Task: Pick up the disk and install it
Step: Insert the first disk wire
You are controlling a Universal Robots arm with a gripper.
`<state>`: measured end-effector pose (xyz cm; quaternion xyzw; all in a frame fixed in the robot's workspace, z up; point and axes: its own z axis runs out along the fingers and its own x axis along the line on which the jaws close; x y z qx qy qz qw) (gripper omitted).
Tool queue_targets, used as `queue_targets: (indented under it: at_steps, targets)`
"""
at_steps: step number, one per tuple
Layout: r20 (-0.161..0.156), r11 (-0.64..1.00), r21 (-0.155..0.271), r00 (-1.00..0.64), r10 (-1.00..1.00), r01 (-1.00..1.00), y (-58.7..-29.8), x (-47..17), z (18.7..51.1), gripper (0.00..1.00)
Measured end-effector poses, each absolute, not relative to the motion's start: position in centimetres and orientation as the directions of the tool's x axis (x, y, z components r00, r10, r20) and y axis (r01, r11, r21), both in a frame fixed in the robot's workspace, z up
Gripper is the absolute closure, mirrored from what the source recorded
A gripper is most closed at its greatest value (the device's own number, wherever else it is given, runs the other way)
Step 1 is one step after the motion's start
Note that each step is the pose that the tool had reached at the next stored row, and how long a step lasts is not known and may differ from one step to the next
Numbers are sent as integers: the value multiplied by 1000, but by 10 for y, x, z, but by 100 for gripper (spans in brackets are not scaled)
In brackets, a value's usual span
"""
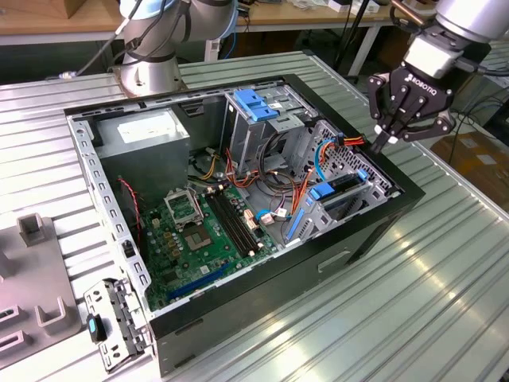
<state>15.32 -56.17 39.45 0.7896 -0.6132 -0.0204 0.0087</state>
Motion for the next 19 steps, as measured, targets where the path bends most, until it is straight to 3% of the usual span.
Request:
queue_targets:
  at_steps: [19]
  targets:
    - [-22,-484,39,484,-875,-874,-560,170,394,89]
